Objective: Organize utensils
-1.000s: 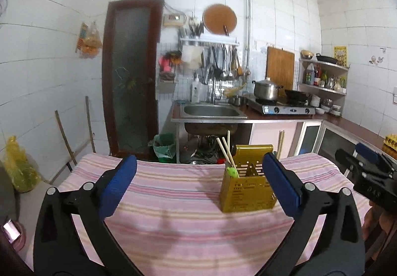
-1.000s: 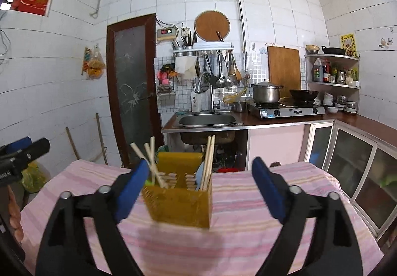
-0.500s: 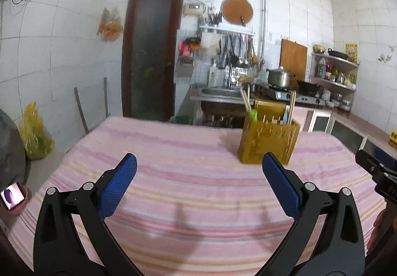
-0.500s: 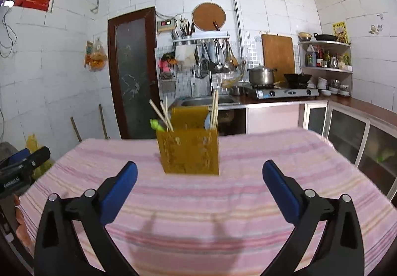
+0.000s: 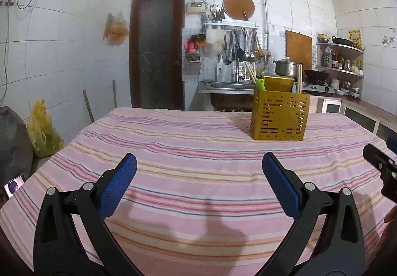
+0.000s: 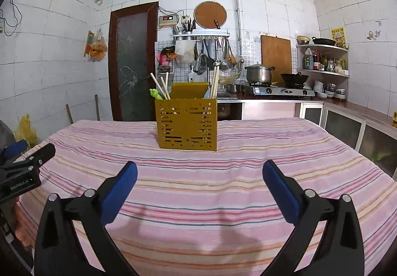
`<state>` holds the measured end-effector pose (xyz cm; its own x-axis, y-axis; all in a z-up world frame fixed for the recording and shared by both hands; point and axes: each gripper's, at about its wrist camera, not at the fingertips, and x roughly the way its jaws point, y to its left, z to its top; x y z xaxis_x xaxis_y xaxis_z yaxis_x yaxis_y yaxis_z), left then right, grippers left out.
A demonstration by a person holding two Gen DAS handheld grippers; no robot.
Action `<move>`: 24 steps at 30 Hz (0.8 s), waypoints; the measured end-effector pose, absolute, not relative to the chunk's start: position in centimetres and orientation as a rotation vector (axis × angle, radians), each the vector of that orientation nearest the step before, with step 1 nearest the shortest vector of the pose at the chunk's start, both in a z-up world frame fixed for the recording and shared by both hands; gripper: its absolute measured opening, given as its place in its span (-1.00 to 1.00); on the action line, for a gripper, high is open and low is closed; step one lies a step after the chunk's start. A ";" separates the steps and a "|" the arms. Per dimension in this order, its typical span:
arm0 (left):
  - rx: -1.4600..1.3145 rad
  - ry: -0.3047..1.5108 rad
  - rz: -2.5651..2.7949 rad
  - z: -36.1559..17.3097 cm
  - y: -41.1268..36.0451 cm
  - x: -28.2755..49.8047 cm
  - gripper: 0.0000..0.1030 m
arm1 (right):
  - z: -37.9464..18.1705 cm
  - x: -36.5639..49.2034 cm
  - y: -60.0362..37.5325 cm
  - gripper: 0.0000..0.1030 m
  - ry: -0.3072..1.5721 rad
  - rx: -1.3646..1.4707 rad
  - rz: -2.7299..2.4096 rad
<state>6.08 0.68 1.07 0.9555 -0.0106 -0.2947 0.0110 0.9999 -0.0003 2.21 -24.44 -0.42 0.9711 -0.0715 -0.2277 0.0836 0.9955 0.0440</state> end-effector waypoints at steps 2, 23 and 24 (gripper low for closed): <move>0.000 0.285 -0.021 1.1 0.7 5.6 0.90 | -0.3 2.1 -24.6 0.91 0.223 0.062 -0.081; -0.009 0.231 -0.066 1.2 0.6 4.3 0.90 | -0.5 1.4 -24.4 0.91 0.202 0.052 -0.090; -0.006 0.233 -0.060 1.2 0.6 4.3 0.90 | -0.5 1.3 -24.5 0.91 0.201 0.053 -0.089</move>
<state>4.29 0.57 1.16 0.9712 -0.0598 -0.2305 0.0585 0.9982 -0.0127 1.31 -24.45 -0.54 0.9759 -0.0830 -0.2020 0.0937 0.9946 0.0439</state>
